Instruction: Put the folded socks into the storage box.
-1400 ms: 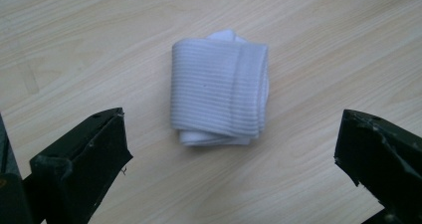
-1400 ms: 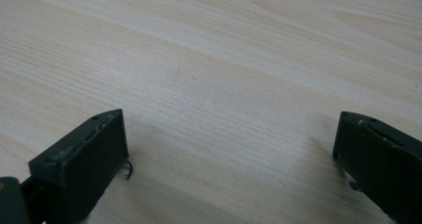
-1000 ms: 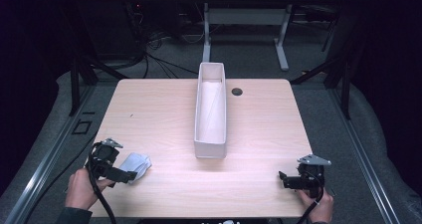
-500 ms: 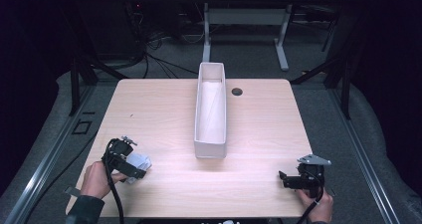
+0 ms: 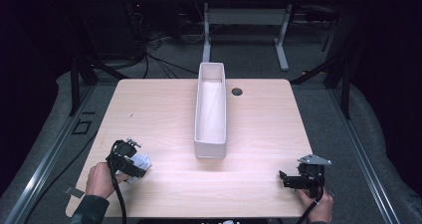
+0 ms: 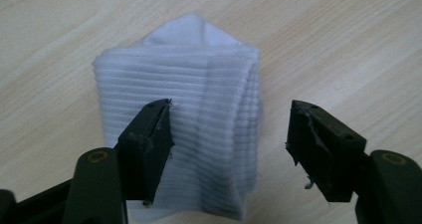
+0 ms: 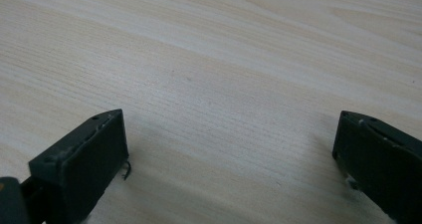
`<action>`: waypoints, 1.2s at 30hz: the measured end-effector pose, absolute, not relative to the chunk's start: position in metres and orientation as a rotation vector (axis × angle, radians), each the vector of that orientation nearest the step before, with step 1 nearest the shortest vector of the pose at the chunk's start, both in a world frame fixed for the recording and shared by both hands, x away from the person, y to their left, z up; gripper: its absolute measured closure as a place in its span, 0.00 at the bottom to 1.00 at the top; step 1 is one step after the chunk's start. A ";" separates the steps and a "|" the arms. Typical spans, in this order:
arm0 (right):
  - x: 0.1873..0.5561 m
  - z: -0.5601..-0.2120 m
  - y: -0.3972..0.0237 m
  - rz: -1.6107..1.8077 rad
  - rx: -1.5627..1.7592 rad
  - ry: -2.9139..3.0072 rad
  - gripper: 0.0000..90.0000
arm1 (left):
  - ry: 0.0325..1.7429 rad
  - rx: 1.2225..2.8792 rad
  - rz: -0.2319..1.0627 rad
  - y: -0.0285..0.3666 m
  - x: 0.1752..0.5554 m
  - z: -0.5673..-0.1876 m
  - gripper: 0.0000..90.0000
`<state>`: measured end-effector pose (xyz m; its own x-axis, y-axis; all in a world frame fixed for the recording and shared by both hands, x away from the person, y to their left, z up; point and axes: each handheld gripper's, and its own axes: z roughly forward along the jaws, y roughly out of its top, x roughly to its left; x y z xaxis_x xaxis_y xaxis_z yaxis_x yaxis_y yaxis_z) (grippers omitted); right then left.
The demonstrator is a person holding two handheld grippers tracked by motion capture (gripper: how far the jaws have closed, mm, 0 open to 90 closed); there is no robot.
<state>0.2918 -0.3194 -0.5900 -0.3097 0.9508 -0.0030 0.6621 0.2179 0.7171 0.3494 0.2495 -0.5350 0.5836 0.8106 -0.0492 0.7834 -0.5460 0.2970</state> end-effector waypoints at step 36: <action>0.292 -0.589 -0.321 0.861 1.499 2.058 0.00 | 1.378 2.549 0.294 0.245 0.349 -0.532 0.79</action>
<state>0.2924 -0.3207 -0.5894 -0.3079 0.9514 0.0036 0.6703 0.2143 0.7104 0.3488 0.2449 -0.5321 0.5381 0.8402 0.0670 0.7944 -0.5321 0.2930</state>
